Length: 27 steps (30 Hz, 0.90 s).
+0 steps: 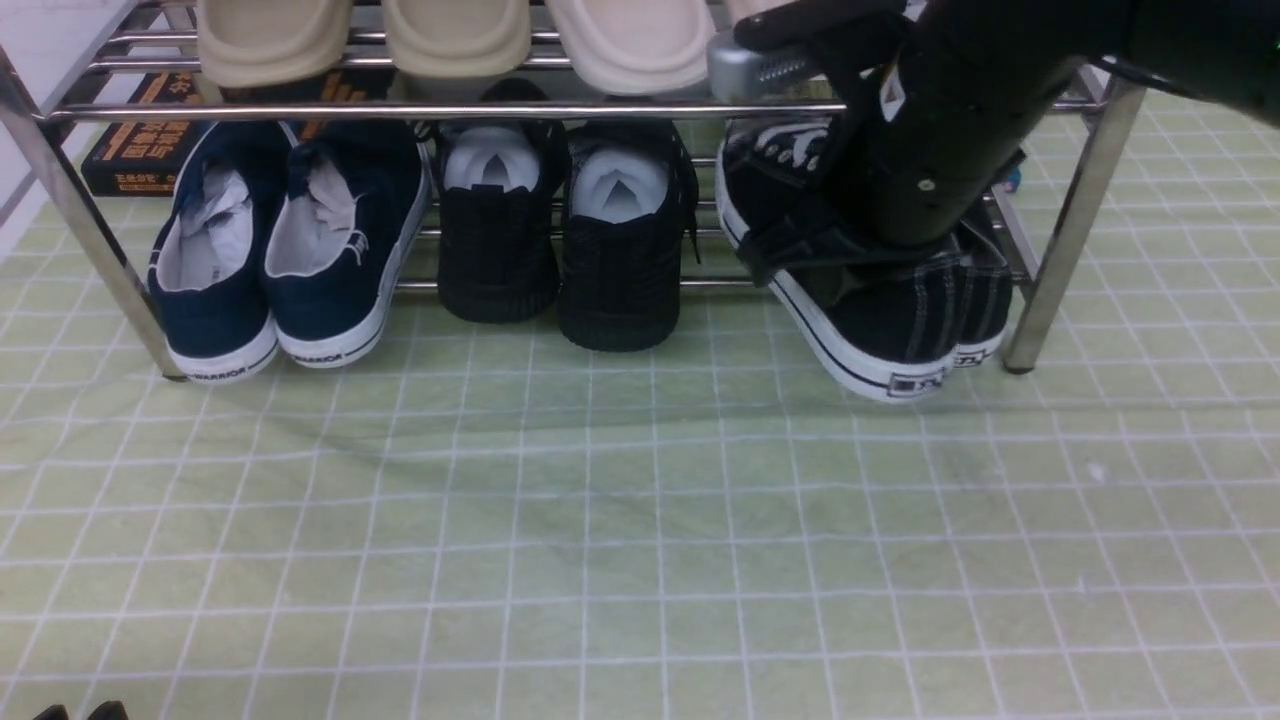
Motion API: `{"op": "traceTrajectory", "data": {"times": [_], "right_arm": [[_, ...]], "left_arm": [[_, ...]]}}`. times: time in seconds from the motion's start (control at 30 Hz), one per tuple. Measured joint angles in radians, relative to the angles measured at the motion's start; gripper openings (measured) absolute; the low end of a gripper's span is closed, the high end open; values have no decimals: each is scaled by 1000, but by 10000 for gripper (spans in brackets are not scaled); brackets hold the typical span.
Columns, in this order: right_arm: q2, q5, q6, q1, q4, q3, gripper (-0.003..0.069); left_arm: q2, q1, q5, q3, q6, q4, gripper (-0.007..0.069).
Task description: Take the shoes off the shelf with your hand from the green coffee tablecloth.
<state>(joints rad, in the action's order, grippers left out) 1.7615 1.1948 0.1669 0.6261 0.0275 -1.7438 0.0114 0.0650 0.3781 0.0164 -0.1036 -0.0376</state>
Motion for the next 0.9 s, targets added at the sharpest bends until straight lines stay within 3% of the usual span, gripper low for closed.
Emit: {"op": "traceTrajectory", "data": {"times": [0.4, 0.7, 0.9], "right_arm": [[-165, 71, 57, 169, -5, 52, 6], [-297, 71, 253, 348, -27, 203, 10], [-303, 66, 434, 459, 29, 325, 15]], "left_arm": [[0, 0, 0, 0, 0, 0, 242], [0, 0, 0, 0, 0, 0, 242], [0, 0, 0, 0, 0, 0, 242]]}}
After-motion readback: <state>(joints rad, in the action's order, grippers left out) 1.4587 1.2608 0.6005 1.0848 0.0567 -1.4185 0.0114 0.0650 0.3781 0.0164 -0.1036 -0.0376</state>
